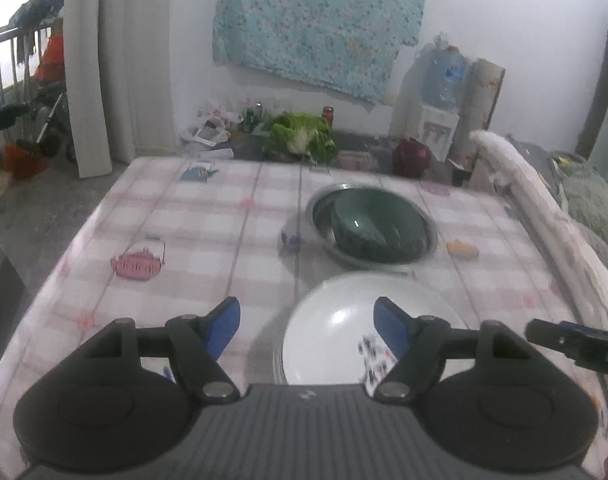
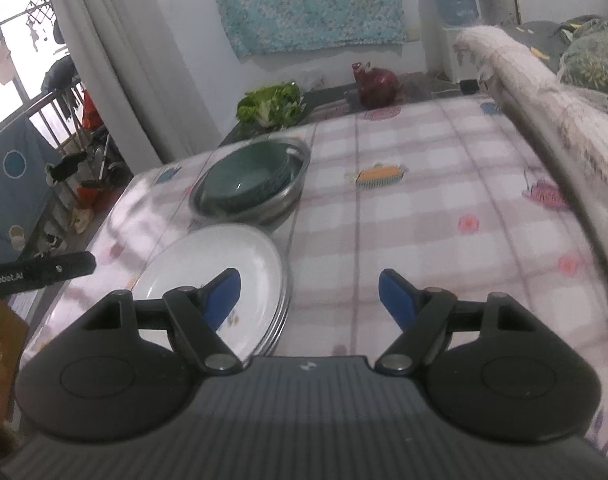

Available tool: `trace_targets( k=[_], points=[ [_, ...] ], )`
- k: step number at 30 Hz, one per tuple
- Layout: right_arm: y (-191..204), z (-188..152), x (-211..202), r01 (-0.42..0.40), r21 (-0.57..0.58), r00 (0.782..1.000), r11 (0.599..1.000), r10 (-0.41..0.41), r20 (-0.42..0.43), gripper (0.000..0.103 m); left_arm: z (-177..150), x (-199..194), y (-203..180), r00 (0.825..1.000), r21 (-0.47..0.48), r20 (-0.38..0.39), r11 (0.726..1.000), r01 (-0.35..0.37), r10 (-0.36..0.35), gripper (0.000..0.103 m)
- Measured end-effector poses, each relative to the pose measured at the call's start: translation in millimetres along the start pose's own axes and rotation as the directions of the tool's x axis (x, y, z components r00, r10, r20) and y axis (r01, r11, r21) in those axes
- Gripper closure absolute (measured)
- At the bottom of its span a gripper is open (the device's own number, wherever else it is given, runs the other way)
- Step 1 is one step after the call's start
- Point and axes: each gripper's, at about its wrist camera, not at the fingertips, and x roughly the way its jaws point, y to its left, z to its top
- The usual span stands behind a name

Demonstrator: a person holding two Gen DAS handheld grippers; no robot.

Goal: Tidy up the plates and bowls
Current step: 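Move both grippers to the steel bowl holding the green bowl, then close both grippers on the steel bowl rim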

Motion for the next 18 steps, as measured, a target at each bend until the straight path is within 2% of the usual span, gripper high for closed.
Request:
trace_targets(
  k=[5, 13, 18],
  points=[
    [-8, 32, 26, -0.012, 0.0, 1.0, 1.0, 0.012, 0.006, 0.027, 27, 39, 7, 1.0, -0.032, -0.02, 0.999, 0.012, -0.012, 0.031],
    [-17, 86, 97, -0.053, 0.011, 0.998, 0.999, 0.053, -0.013, 0.029, 62, 112, 11, 0.997, -0.057, -0.074, 0.998, 0.014, -0.018, 0.058],
    [-20, 108, 145, -0.077, 0.025, 0.996, 0.997, 0.078, -0.049, 0.044, 78, 147, 7, 0.992, -0.053, -0.11, 0.997, 0.061, -0.067, 0.067]
  ],
)
